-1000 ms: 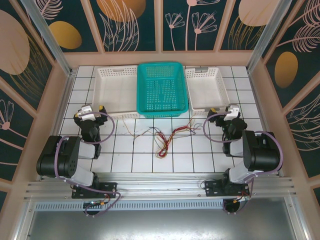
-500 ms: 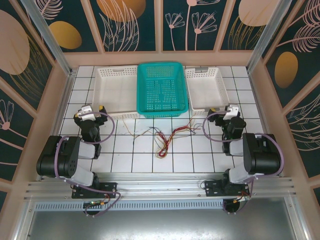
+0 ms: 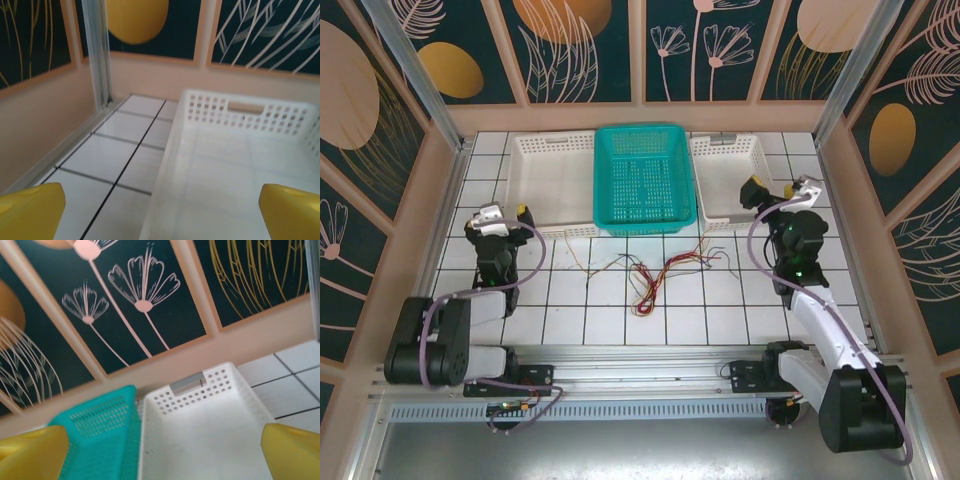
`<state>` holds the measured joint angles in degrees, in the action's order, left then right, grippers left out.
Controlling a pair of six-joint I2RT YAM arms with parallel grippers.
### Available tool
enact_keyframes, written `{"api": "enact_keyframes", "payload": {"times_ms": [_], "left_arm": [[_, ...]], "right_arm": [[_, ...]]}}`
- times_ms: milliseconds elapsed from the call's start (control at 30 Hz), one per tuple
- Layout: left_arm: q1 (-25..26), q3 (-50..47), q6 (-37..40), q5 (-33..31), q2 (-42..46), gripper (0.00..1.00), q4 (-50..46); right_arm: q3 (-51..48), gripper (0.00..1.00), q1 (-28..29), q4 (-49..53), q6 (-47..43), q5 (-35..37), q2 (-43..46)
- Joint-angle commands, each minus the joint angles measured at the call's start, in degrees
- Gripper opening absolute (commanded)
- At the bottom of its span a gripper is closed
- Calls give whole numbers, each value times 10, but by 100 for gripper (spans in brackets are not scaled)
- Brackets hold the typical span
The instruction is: Untangle the cables
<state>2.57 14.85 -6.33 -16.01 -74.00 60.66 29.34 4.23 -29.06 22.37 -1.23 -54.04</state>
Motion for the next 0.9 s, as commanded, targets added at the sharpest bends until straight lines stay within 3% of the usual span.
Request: {"api": "enact_keyframes", "payload": {"times_ms": [0,133,267,300,367,467,633,867], "left_arm": [[-4,27,-56,20,74,99,-107],[-4,132,-172,32,122,99,-327],[-5,267,-298,29,117,99,-587],[-5,287,-298,47,116,99,-617],[-5,301,-308,107,126,99,-644],[-5,306,-342,123,150,99,-701],[-4,241,-342,209,209,99,-679],[-4,188,-365,254,246,98,-692]], "right_arm": [[20,99,-2,98,105,-73,0],[56,99,71,161,56,-48,-5],[79,99,152,237,41,-28,-14],[81,99,170,249,45,-27,-18],[76,99,213,269,61,-17,-20],[59,98,284,289,88,6,-26],[31,94,401,305,140,32,-56],[9,90,485,302,220,63,-120]]}}
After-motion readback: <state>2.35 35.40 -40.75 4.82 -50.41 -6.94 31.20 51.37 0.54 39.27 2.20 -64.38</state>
